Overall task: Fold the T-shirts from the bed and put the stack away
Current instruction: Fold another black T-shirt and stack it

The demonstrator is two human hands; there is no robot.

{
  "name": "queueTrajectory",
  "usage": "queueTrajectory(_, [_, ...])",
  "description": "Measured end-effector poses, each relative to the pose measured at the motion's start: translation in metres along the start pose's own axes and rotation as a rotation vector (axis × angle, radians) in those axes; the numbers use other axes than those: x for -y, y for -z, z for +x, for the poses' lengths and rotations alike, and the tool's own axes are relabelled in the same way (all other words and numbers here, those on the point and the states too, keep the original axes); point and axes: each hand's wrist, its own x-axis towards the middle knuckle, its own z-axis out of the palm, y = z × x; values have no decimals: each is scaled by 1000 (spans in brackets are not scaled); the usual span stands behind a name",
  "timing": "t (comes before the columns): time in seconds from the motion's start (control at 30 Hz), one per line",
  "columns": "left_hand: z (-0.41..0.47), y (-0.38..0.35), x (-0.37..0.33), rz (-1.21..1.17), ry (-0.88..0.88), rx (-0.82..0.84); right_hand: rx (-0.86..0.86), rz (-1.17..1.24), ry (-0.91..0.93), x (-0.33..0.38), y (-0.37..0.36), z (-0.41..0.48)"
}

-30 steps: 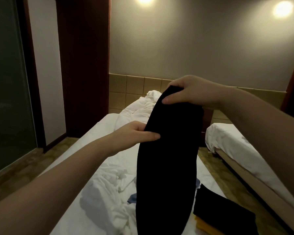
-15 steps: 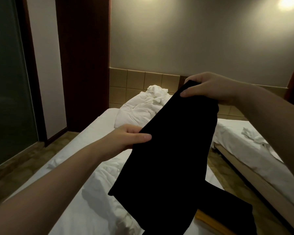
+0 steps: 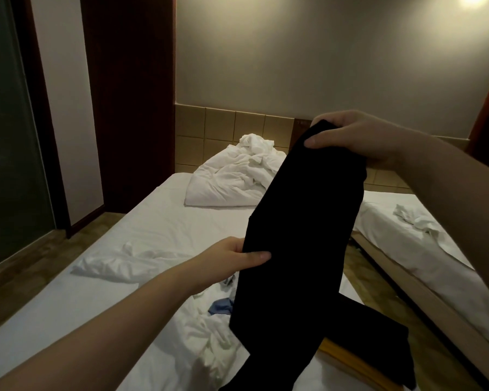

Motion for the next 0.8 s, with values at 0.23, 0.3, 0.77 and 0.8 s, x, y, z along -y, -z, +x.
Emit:
queueTrajectory(0.23, [-1, 15, -6, -71, -23, -228, -1, -47, -52, -24, 18, -8])
queueTrajectory(0.3, [-4, 28, -14, -35, 5, -248, 15, -85, -80, -32, 22, -10])
queueTrajectory(0.77, [-18, 84, -75, 117, -42, -232, -103, 32, -53, -43, 30, -8])
queueTrajectory(0.8, [-18, 86, -74, 115, -15, -203, -105, 31, -49, -42, 30, -8])
